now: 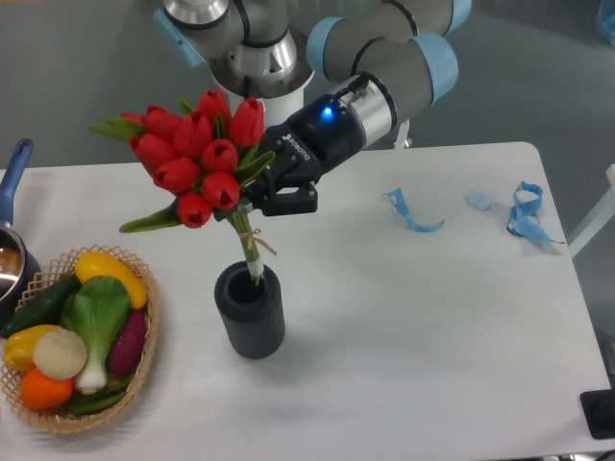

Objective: Insert the flowers into the vase
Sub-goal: 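Carry the tulips up and over the dark grey vase, then lower the tulip stems down into the vase opening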

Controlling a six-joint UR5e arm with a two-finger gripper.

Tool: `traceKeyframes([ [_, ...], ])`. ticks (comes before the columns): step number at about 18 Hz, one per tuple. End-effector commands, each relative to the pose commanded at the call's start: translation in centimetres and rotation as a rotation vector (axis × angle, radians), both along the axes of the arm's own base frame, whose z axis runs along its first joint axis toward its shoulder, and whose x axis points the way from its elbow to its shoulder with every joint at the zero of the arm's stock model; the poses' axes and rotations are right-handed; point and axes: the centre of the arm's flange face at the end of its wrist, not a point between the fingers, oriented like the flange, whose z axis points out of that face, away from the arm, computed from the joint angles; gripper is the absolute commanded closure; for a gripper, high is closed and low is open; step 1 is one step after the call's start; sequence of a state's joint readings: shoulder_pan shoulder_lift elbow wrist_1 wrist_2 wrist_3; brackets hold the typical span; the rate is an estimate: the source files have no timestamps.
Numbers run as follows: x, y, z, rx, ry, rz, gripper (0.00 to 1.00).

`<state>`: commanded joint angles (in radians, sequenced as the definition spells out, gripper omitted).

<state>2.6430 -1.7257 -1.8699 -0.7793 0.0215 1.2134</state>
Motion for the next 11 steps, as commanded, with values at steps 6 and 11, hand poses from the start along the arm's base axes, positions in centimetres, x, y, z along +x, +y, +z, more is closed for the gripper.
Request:
traceKeyframes([
  [6,-0.9,0.6,-2.2,-0.020,-0.034,-0.001,0.78],
  [11,-0.9,1.1,-3.5,-0.034,-0.056,-0.010,0.78],
])
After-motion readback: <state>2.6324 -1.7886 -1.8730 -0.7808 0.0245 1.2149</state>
